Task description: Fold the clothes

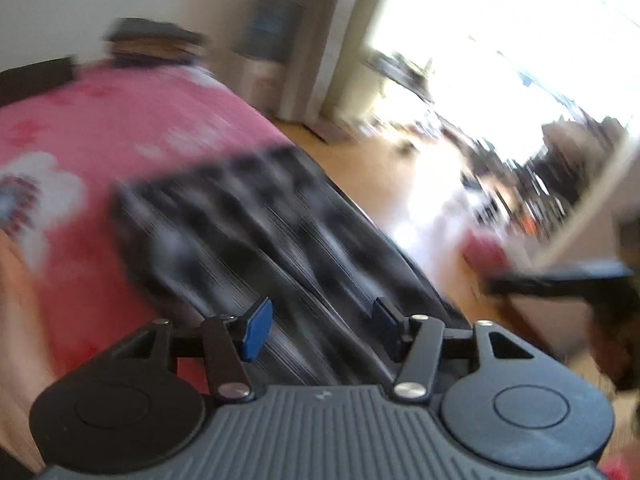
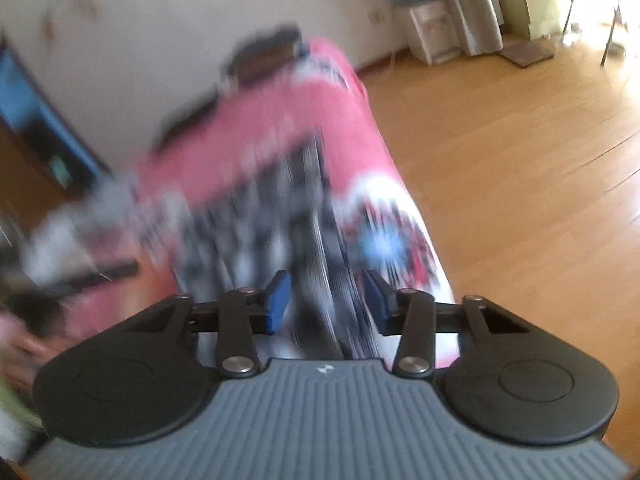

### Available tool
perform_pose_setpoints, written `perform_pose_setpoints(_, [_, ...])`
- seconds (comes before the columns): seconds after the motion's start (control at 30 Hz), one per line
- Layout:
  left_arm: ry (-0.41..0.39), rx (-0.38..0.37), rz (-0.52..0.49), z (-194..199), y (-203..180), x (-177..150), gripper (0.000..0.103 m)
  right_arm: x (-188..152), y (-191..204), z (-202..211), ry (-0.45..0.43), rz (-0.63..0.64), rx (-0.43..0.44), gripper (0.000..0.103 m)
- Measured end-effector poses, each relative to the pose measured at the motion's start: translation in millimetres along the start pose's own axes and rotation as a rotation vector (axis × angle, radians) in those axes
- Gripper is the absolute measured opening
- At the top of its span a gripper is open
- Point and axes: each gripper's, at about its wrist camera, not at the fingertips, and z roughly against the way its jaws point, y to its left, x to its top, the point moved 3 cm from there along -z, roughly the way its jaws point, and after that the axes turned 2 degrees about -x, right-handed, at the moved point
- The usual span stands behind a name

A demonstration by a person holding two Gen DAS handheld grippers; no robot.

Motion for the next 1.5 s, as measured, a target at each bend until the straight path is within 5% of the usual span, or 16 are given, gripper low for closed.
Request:
perform_pose_setpoints(0.1, [0.075, -0.06, -0.061, -13, -43, -52, 0.054, -40, 20, -18, 0.053, 0.125, -0.083, 0.03])
perform_pose_setpoints(0.27, [0.112, -0.028, -0.095, -27, -74, -106, 0.05, -58, 24, -34, 0.035, 0.173, -0.126, 0.027])
perform_pose_setpoints(0.33, [0.107, -0.036, -0.079, -26, -71, -110, 0.05, -63, 23, -40, 0.042, 0.174, -0.117, 0.003])
perform_pose_setpoints(0.47, [0.096, -0.051, -0.044, -25, -65, -118, 0.051, -68, 14, -32, 0.005, 0.187, -0.19, 0.002])
perform_pose_setpoints(0.7, [0.081, -0.07, -0.041, -19, -64, -115, 0.051, -73, -3, -17, -0.04, 0.056, -0.198, 0.002])
perform_pose_setpoints(0.87, [0.066, -0.084, -0.063, -16, -67, -116, 0.051, -80, -14, 24, -0.073, -0.141, -0.145, 0.007])
perform_pose_setpoints(1.0, [0.059, -0.079, -0.096, -16, -72, -119, 0.051, -106, -19, 43, -0.017, -0.28, -0.062, 0.053])
perform_pose_setpoints(1.23, [0.055, -0.074, -0.132, -16, -75, -123, 0.052, -129, -5, 29, 0.062, -0.311, -0.01, 0.054])
perform_pose_setpoints(1.37, [0.052, -0.076, -0.121, -18, -76, -125, 0.052, -136, 9, 13, 0.127, -0.233, -0.057, 0.044])
perform_pose_setpoints(1.43, [0.048, -0.082, -0.119, -18, -77, -124, 0.052, -135, 11, 18, 0.118, -0.221, -0.057, 0.023])
perform_pose_setpoints(1.5, [0.044, -0.092, -0.119, -17, -78, -123, 0.052, -135, 14, 23, 0.109, -0.209, -0.058, 0.019])
